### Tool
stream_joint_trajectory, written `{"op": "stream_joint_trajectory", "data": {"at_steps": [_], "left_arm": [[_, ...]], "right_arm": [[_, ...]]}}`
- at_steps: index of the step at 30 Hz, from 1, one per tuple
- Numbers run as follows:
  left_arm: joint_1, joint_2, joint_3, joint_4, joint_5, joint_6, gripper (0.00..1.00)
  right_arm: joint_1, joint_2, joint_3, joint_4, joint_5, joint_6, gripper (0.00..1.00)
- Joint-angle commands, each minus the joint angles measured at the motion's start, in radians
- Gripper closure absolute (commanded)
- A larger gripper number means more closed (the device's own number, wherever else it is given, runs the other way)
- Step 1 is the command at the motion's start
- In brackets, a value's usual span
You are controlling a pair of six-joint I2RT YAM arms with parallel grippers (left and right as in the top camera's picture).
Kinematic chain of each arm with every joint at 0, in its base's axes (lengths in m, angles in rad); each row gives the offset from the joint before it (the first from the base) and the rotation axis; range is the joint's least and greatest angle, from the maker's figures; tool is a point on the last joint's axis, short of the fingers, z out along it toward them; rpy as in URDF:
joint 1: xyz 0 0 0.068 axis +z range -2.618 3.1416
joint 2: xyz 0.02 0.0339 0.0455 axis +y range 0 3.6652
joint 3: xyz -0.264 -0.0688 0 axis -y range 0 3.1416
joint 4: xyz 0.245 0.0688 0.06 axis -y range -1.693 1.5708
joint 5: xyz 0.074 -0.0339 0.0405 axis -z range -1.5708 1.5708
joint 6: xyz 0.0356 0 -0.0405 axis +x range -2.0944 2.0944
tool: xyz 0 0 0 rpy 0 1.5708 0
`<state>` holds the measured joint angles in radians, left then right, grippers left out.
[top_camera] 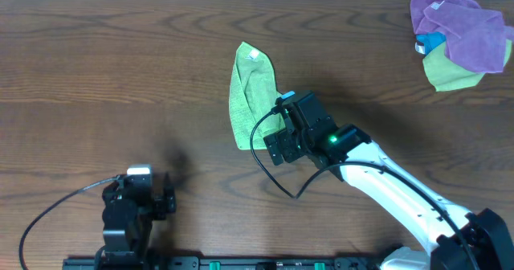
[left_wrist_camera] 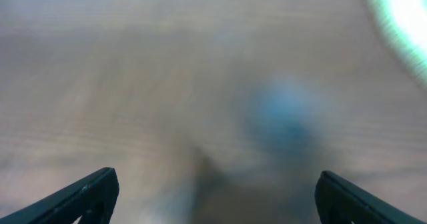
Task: Fold the cloth
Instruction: 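Release the cloth and move the right gripper back down-right, then reach the left gripper to the cloth's top corner and grasp it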
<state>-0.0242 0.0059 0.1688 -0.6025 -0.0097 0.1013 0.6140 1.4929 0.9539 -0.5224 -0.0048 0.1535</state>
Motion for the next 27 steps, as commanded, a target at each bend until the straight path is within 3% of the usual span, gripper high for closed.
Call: {"op": "stream_joint_trajectory", "data": {"at_steps": [1, 4, 6, 18, 27], "left_arm": [[0.005, -0.001, -0.007, 0.116, 0.311, -0.068, 0.05], [0.005, -0.001, -0.007, 0.245, 0.586, -0.086, 0.05], [0.005, -0.001, -0.007, 0.279, 0.674, -0.086, 0.04], [0.004, -0.001, -0.007, 0.314, 0.822, -0.092, 0.04], [0.004, -0.001, -0.007, 0.399, 1.031, -0.109, 0.04]], "right_arm": [[0.003, 0.003, -0.002, 0.002, -0.004, 0.018, 0.01], [0.003, 0.003, -0.002, -0.002, -0.008, 0.018, 0.01], [0.003, 0.002, -0.002, -0.011, -0.031, 0.018, 0.01], [-0.011, 0.002, -0.002, 0.007, -0.04, 0.014, 0.01], [-0.023, -0.013, 0.011, -0.004, -0.003, -0.01, 0.01]]}}
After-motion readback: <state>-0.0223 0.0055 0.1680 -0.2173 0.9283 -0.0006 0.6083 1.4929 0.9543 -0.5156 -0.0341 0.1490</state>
